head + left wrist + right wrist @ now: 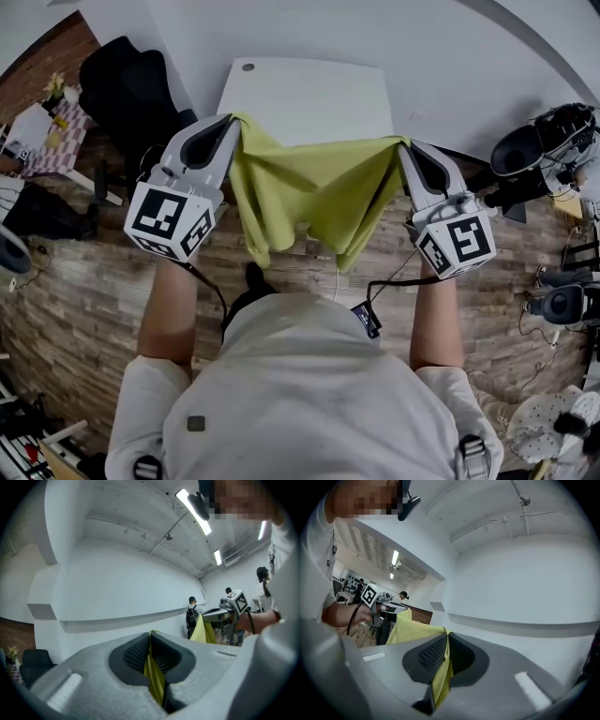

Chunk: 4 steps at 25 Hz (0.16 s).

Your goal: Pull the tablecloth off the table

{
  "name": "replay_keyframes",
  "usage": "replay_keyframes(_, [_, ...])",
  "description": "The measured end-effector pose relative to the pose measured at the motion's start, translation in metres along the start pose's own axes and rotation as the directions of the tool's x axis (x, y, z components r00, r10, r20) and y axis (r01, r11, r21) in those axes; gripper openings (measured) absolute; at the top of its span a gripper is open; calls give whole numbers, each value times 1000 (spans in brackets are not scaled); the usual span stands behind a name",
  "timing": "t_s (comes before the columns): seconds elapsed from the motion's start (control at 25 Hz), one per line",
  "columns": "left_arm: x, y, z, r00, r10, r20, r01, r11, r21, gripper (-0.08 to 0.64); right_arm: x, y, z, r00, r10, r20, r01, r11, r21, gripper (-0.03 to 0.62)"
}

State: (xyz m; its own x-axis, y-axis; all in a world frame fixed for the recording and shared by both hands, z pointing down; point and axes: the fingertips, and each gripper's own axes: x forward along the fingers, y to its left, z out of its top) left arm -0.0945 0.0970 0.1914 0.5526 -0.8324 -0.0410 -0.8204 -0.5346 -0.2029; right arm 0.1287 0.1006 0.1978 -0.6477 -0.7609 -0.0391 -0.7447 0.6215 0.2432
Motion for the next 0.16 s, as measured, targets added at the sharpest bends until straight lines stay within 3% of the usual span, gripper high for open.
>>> replay_keyframes(0.16, [2,8,-2,1000,1,-3,-1,1000,-5,8,8,-1,-1,1000,3,-4,-3,1000,5,17])
